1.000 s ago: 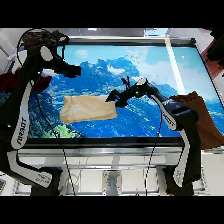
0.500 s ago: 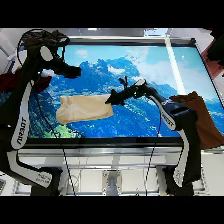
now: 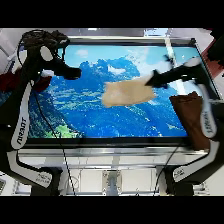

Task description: Fold the shirts.

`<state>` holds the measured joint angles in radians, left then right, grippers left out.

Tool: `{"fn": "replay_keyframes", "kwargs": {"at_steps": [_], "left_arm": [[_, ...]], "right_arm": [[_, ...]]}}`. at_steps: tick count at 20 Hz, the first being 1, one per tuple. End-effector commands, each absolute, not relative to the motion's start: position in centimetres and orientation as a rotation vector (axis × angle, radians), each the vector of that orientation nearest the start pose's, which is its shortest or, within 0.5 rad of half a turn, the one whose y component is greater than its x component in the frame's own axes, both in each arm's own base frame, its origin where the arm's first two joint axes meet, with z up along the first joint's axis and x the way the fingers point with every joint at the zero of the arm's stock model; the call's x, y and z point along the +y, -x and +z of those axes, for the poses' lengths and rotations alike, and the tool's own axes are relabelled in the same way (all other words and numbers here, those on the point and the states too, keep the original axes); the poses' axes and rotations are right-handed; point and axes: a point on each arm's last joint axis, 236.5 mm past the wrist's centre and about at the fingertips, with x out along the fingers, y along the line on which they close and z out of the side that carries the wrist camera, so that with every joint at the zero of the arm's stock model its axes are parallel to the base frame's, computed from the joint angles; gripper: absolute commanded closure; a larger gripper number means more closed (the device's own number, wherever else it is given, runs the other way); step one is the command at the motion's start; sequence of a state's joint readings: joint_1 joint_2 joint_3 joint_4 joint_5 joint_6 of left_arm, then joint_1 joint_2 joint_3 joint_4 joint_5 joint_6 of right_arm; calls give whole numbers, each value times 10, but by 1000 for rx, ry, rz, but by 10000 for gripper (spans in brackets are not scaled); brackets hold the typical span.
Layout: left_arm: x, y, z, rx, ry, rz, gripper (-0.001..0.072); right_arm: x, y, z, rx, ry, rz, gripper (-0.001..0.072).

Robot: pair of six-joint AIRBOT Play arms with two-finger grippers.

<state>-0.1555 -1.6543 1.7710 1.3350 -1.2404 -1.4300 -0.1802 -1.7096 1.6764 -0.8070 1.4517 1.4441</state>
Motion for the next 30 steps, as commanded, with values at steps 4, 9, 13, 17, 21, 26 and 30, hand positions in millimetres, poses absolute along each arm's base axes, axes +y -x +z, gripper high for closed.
{"fn": "replay_keyframes", "kwargs": {"at_steps": [4, 9, 13, 17, 21, 26, 30], "left_arm": [[-131, -495, 67, 1122, -19, -376, 698], [-135, -490, 66, 1141, 2, -388, 698], [-137, -484, 64, 1167, 7, -401, 698], [-138, -485, 65, 1160, 10, -401, 697], [-138, -484, 65, 1163, 12, -404, 698], [-142, -484, 66, 1160, 27, -415, 697], [-166, -488, 79, 1113, 128, -483, 698]], "right_arm": [[-98, -374, 149, 1182, -774, -12, 687], [-177, -275, 150, 1278, -812, -503, 687], [-223, -226, 157, 1256, -749, -800, 688], [-230, -206, 135, 1341, -739, -850, 686], [-216, -204, 113, 1419, -761, -784, 218], [-206, -230, 122, 1322, -814, -704, 218], [-111, -359, 186, 958, -825, -10, 219]]}}
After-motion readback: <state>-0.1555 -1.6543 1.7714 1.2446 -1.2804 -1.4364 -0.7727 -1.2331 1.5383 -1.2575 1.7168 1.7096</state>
